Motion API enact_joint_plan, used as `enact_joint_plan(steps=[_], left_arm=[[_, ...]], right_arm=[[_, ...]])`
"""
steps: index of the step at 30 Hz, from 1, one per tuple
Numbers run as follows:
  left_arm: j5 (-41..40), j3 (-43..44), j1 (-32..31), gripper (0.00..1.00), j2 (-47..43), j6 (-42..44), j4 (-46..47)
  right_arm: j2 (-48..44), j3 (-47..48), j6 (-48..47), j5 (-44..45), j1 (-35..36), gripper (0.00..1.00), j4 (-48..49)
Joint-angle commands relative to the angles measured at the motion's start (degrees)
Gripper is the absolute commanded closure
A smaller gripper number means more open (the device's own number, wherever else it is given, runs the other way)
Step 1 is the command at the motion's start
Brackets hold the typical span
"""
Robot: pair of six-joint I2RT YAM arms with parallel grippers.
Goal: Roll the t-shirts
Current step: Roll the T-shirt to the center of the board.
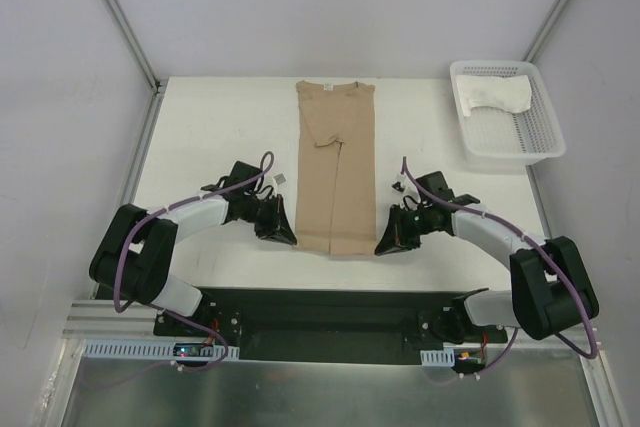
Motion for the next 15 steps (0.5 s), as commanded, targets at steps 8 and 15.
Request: enact_joint_plan(steps=[8,15], left_arm=[[-3.63,2.98,0.86,1.00,2.72,1.06,-0.02],[-6.45,4.56,1.03,0.99,3.86,2.11,-0.02]], right_arm=[[4.93,4.39,-2.83,1.76,-2.05,0.99,2.00],[6.78,5.10,-4.14,1.85,-2.57,0.99,2.18]])
